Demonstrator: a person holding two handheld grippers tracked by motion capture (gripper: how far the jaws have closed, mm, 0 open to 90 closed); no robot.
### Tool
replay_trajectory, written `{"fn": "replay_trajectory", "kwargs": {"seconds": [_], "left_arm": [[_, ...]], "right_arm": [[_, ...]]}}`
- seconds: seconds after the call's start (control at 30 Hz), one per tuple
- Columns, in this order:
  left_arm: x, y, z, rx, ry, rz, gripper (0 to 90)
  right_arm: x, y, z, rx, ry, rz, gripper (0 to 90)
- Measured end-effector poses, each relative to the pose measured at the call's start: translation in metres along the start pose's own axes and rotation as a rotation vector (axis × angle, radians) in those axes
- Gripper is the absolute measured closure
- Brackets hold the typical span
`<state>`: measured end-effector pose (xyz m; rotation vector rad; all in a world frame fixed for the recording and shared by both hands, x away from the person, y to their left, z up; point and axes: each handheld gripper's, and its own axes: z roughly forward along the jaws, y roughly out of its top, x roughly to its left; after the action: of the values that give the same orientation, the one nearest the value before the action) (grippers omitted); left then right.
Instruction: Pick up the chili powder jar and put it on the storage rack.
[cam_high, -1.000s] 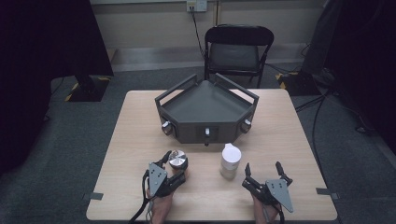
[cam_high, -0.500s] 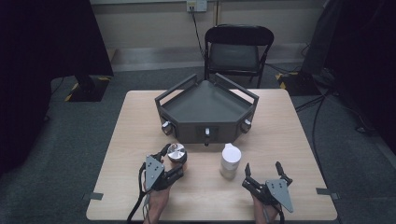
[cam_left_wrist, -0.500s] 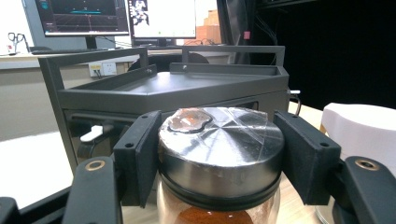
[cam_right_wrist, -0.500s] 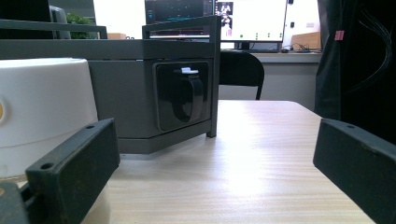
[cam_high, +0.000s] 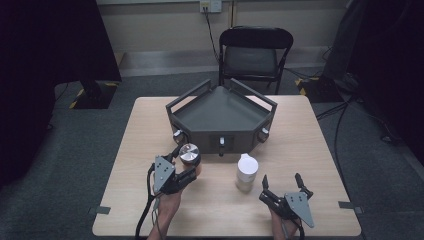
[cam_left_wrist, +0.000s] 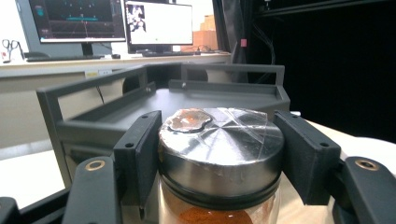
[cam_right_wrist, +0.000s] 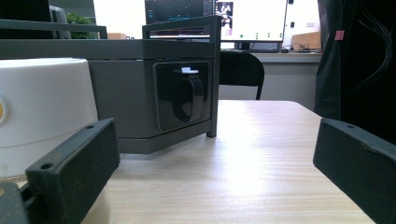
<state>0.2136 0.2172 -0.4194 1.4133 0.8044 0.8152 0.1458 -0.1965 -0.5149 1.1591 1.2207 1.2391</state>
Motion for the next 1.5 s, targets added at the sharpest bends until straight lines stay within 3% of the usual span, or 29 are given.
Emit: {"fn": "replay_trajectory", "kwargs": {"seconds": [0.23,0.4,0.6,0.73,0.83,1.07,1.17,1.5], "left_arm": [[0.000,0.014,0.008,-0.013,0.009,0.031,35.2],[-0.001,0.024,0.015,-0.017,0.014,0.011,35.2],[-0.005,0.035,0.027,-0.020,0.027,0.023,35.3],[-0.007,0.042,0.034,-0.022,0.050,0.025,35.3],[-0.005,0.047,0.040,-0.020,0.061,0.005,35.3],[-0.014,0.059,0.057,-0.014,0.127,0.021,35.2],[-0.013,0.065,0.066,-0.005,0.130,-0.013,35.2],[-0.015,0.077,0.099,0.023,0.168,-0.002,35.3]], "right_arm": [[0.000,0.000,0.000,0.000,0.000,0.000,0.0],[0.000,0.000,0.000,0.000,0.000,0.000,0.0],[0.000,0.000,0.000,0.000,0.000,0.000,0.0],[0.000,0.000,0.000,0.001,0.000,0.000,0.0],[0.000,0.000,0.000,0.000,0.000,0.000,0.0],[0.000,0.000,0.000,0.000,0.001,0.001,0.0],[0.000,0.000,0.000,0.000,0.001,0.001,0.0],[-0.001,0.000,0.000,0.000,0.003,0.001,0.0]]}}
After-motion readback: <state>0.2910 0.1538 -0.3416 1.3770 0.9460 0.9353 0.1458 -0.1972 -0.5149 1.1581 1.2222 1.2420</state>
